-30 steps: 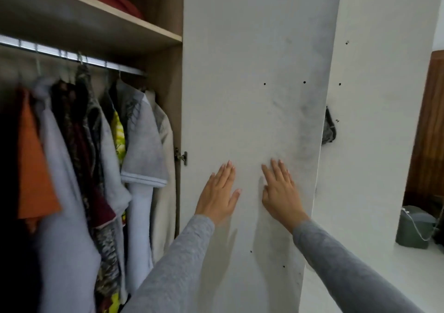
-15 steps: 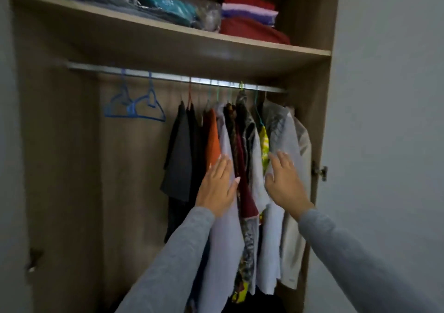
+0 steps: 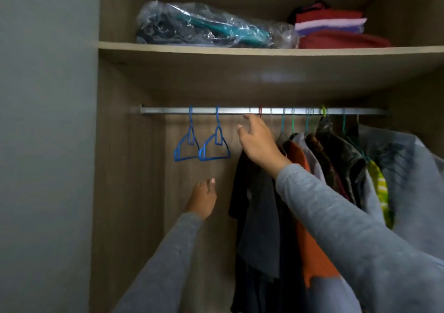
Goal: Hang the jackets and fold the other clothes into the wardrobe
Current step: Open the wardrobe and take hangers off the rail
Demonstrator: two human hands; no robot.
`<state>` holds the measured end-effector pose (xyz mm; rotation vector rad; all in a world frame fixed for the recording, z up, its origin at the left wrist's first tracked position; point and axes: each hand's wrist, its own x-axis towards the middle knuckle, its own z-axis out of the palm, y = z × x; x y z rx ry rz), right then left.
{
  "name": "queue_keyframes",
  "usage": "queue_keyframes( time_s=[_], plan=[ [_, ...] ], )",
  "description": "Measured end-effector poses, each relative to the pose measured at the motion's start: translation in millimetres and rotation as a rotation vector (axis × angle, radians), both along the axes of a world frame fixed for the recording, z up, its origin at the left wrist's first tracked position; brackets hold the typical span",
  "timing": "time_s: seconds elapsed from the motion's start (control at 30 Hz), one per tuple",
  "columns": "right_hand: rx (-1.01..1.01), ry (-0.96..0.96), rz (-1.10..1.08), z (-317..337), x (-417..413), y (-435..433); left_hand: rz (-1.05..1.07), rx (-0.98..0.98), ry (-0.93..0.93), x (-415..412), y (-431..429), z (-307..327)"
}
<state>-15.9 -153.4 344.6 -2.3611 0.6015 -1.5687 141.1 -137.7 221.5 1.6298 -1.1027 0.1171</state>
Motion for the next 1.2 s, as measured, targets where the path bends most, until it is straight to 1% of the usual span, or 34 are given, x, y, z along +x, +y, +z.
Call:
queue_keyframes(
  time_s=[0.03,0.07,0.17,0.2,0.3,0.4,0.5,0.6,0.77,0.87,0.97,1.1,1.2],
  plan=[
    [0.04,0.005,0.015,11,19,-4,-0.049,0.029,0.083,13,-8,7],
    [0.079,0.012,0.026,19,29,-6,-0.098,0.016,0.204,19,-15,12],
    [0.179,0.046,0.074,32,66,-15,-0.298,-0.132,0.702,43,-39,29],
    [0.211,0.067,0.078,35,80,-19,-0.372,-0.168,0.811,51,-47,31],
    [0.31,0.129,0.099,36,115,-26,-0.575,-0.286,1.034,61,-55,38],
    [0.331,0.156,0.086,36,142,-34,-0.706,-0.403,1.163,69,-60,50],
    [0.327,0.173,0.052,40,158,-45,-0.775,-0.459,1.183,76,-69,63],
    [0.311,0.22,-0.059,44,168,-57,-0.81,-0.493,1.165,81,-77,77],
    [0.271,0.165,-0.101,48,173,-70,-0.679,-0.457,1.072,86,-87,93],
    [0.296,0.094,-0.084,50,175,-81,-0.661,-0.449,1.036,94,-94,101],
    [0.321,0.037,-0.069,49,173,-88,-0.601,-0.421,0.983,102,-105,106],
    [0.287,0.035,-0.093,47,162,-92,-0.567,-0.401,0.907,97,-111,108],
    [0.307,0.079,-0.107,44,153,-90,-0.547,-0.367,0.824,91,-106,102]
  ],
)
